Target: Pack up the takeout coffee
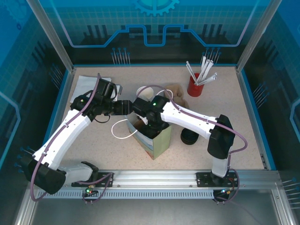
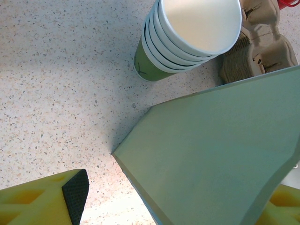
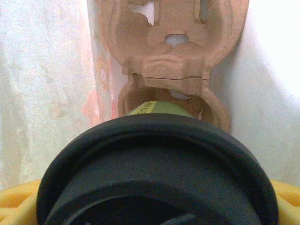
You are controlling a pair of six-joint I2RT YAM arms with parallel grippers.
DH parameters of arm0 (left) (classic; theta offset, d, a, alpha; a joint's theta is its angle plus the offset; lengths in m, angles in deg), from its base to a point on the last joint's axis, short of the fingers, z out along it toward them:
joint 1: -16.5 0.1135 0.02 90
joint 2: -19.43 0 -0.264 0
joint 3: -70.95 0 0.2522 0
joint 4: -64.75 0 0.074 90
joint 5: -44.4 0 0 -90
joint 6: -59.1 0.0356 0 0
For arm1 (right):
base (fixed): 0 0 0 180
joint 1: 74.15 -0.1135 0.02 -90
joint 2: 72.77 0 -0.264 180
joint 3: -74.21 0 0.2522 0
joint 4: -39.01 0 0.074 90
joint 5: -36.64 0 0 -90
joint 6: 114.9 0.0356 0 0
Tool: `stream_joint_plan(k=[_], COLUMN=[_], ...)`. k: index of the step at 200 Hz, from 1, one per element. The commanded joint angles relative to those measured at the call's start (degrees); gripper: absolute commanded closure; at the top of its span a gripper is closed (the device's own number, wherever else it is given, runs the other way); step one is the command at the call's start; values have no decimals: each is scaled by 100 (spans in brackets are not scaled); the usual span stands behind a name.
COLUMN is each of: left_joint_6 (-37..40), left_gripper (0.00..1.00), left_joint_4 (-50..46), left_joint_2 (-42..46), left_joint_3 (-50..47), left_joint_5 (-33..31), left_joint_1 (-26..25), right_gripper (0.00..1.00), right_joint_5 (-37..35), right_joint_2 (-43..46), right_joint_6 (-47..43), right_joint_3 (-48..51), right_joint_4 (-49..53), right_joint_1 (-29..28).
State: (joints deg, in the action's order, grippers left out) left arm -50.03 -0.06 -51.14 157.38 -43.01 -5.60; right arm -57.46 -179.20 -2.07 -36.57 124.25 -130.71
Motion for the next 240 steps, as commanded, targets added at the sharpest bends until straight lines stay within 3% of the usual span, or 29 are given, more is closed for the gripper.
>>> stream_joint_plan(k=[1,240], left_joint_6=[112,138], left_gripper=[24,24], left_joint_4=[-124,-205], left_joint_2=[-54,-124], left_joint_3=[123,252], left_joint_5=[-83,-92], left_joint_1=[49,49], right_gripper=[18,17], right_joint_5=[-21,-55], right_joint_2=[-87,-291], right_joint_6=[-92,-204], right_joint_3=[98,606], right_joint_4=[-56,-355], right_joint_1=[72,114])
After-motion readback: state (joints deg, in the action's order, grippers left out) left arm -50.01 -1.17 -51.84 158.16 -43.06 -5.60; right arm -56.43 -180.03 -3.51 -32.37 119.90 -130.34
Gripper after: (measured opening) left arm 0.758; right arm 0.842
